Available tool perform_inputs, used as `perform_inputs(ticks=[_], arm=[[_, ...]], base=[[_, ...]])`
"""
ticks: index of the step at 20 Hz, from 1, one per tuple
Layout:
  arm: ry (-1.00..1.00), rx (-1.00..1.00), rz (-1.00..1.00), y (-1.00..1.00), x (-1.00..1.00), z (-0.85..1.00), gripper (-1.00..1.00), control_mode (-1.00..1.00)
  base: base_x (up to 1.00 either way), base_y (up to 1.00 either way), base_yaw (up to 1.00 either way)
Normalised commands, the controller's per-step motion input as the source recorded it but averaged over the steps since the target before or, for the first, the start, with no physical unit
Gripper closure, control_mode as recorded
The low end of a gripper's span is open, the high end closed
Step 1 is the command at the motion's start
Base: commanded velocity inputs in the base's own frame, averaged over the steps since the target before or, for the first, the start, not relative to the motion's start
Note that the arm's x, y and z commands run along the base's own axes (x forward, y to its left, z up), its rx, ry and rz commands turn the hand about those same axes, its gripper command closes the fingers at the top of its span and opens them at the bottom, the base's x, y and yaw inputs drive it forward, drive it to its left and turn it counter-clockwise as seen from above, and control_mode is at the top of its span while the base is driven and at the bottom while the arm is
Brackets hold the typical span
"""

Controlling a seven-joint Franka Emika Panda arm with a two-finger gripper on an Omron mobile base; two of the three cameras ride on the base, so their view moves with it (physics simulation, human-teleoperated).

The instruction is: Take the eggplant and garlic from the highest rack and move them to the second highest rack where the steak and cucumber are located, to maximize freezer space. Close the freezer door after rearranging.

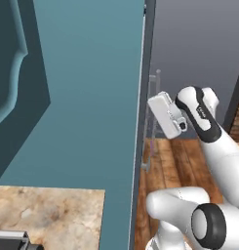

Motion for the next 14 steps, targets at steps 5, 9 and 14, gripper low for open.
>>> perform_inputs(ticks=[5,9,14], arm=[[0.0,0.03,0.05,0.58,0.14,-0.02,-1.0,-1.0],[0.0,0.0,0.02,0.61,0.0,-0.07,-1.0,-1.0],[0.0,0.0,0.01,0.55,0.0,-0.09,-1.0,-1.0]], base=[[0.0,0.0,0.0],[0.0,0.0,0.0],[0.0,0.0,0.0]])
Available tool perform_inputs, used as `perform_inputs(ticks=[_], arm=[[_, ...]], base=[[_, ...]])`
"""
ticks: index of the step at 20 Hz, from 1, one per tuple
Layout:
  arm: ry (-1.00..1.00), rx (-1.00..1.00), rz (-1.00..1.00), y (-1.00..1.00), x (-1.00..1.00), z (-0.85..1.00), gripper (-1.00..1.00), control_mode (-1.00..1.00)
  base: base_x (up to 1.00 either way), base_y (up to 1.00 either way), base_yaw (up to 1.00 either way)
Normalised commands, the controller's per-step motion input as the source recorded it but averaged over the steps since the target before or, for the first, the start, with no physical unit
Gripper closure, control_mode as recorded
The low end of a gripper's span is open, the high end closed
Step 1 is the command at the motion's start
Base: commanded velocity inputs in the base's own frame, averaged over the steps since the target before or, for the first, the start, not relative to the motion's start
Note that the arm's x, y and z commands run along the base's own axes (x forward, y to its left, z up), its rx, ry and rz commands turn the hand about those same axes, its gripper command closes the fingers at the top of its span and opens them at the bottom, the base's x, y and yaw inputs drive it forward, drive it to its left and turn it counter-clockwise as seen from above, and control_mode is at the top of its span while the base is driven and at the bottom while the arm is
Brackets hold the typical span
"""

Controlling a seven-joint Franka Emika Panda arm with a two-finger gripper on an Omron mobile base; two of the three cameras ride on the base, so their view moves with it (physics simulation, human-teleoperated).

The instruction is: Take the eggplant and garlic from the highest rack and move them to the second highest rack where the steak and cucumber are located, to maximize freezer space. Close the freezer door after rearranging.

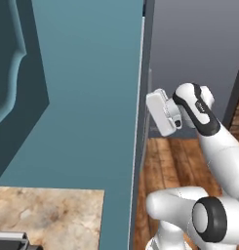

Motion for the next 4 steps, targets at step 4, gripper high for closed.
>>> perform_inputs(ticks=[4], arm=[[0.1,0.0,0.0,0.24,0.01,-0.02,-1.0,-1.0]], base=[[0.0,0.0,0.0]])
